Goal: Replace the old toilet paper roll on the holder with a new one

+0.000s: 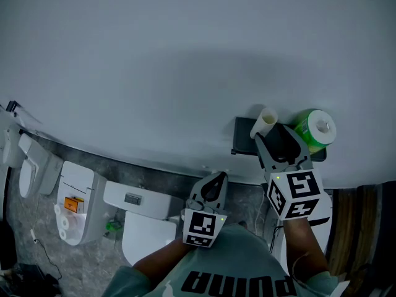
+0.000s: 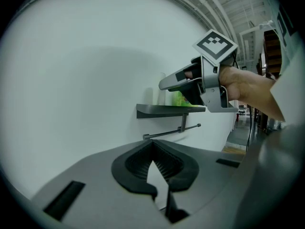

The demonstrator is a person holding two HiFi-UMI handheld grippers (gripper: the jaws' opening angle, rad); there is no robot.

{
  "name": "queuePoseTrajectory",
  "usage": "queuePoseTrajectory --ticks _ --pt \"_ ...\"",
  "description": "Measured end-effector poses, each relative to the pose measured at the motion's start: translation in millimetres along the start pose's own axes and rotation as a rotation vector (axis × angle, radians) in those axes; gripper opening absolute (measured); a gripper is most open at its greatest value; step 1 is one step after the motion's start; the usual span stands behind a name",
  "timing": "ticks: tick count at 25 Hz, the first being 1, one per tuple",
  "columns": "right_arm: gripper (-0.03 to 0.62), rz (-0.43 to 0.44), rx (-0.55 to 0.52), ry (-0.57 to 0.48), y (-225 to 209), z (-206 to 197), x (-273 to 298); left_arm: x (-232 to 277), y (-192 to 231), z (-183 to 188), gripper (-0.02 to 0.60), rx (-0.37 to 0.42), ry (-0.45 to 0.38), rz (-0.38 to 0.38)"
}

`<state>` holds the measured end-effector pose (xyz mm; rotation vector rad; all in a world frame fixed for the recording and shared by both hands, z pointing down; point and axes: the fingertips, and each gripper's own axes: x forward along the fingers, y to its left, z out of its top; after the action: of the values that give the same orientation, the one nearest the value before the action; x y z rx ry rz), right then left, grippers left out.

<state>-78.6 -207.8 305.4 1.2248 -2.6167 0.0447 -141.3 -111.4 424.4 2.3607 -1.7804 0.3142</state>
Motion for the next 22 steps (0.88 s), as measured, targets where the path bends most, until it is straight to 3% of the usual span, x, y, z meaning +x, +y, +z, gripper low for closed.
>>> queuePoseTrajectory --ticks 10,22 --pt "0.23 -0.045 0.027 -0.073 -12 -6 -53 20 -31 7 0.005 0.026 0.003 -0.072" --pt "0.23 -0.15 0.058 -0.079 -63 -24 -97 42 -85 33 0.005 0.057 -0.028 -0.169"
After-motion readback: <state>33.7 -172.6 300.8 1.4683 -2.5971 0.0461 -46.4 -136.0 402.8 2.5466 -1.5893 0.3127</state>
